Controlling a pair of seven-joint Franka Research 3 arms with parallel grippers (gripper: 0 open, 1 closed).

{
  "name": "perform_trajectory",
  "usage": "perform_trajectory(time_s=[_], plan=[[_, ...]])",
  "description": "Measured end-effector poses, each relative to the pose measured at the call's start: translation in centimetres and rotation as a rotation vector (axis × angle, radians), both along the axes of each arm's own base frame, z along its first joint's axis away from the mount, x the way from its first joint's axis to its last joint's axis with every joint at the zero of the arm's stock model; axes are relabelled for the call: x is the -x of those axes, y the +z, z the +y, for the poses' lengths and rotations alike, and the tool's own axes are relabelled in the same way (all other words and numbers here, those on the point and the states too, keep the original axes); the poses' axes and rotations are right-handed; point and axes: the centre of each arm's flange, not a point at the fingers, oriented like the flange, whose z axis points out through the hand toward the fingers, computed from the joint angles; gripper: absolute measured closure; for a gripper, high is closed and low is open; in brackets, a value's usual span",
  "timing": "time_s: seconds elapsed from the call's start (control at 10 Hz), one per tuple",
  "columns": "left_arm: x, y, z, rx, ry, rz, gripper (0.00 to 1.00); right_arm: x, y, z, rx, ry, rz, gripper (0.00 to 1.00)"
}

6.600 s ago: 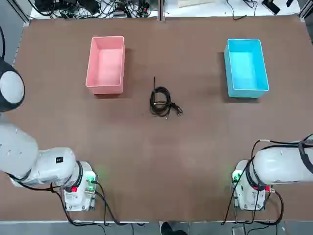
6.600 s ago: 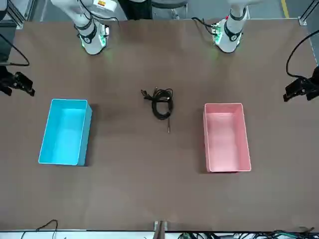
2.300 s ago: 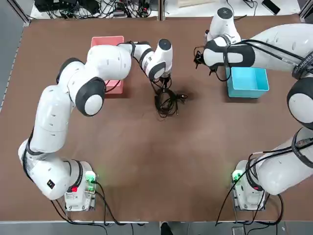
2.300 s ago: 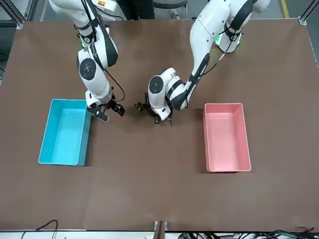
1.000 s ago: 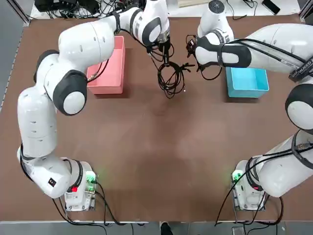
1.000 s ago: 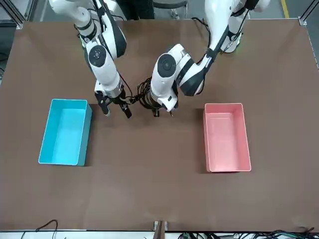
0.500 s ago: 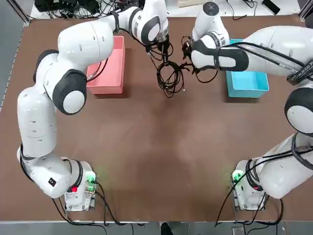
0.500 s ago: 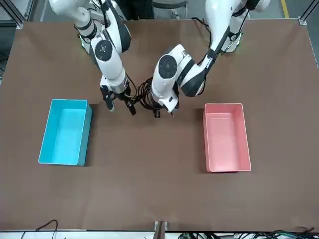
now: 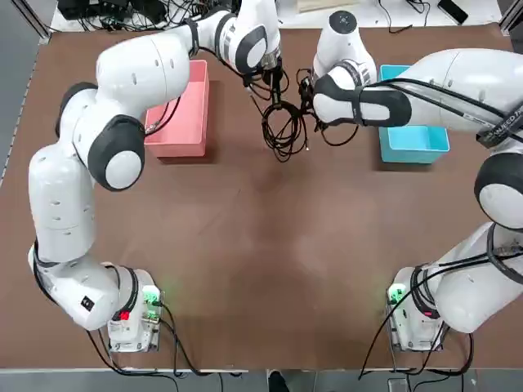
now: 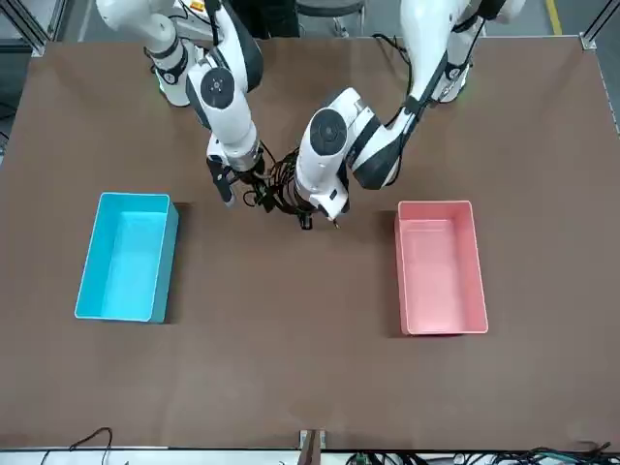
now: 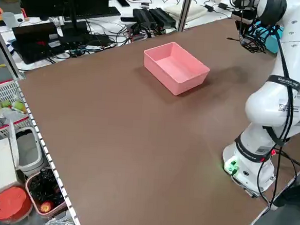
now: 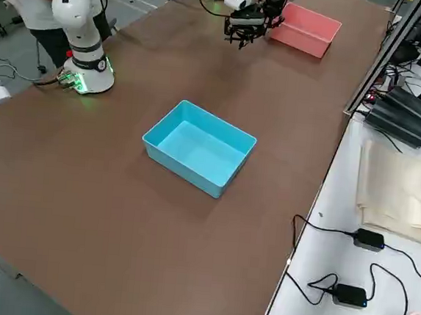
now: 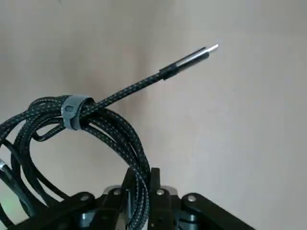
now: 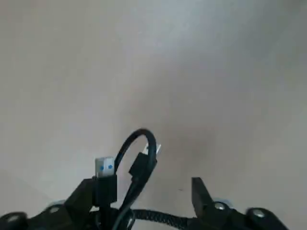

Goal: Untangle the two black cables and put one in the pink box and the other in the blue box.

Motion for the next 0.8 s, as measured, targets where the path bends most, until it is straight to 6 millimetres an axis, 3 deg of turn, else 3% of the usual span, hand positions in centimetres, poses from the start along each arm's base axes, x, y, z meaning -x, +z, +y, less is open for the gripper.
perform_trajectory(time_s=[0.1, 0.5, 0.6, 0.8], plan=[[0.0, 0.0, 0.0, -0.001, 0.0, 0.0, 0.85, 0.1, 0.0, 0.1, -0.005, -0.003, 0.003, 0.16], [-0.2, -0.1, 0.2, -0.004, 0.003, 0.002, 0.85, -0.8, 1.3, -0.3, 0.006, -0.021, 0.032, 0.8], [-0.2, -0.1, 0.2, -0.004, 0.003, 0.002, 0.85, -1.0, 1.5, -0.3, 0.005, -0.023, 0.034, 0.89], [-0.2, -0.1, 0.3, -0.005, 0.004, 0.001, 0.85, -1.3, 1.7, -0.7, 0.01, -0.031, 0.043, 0.89]])
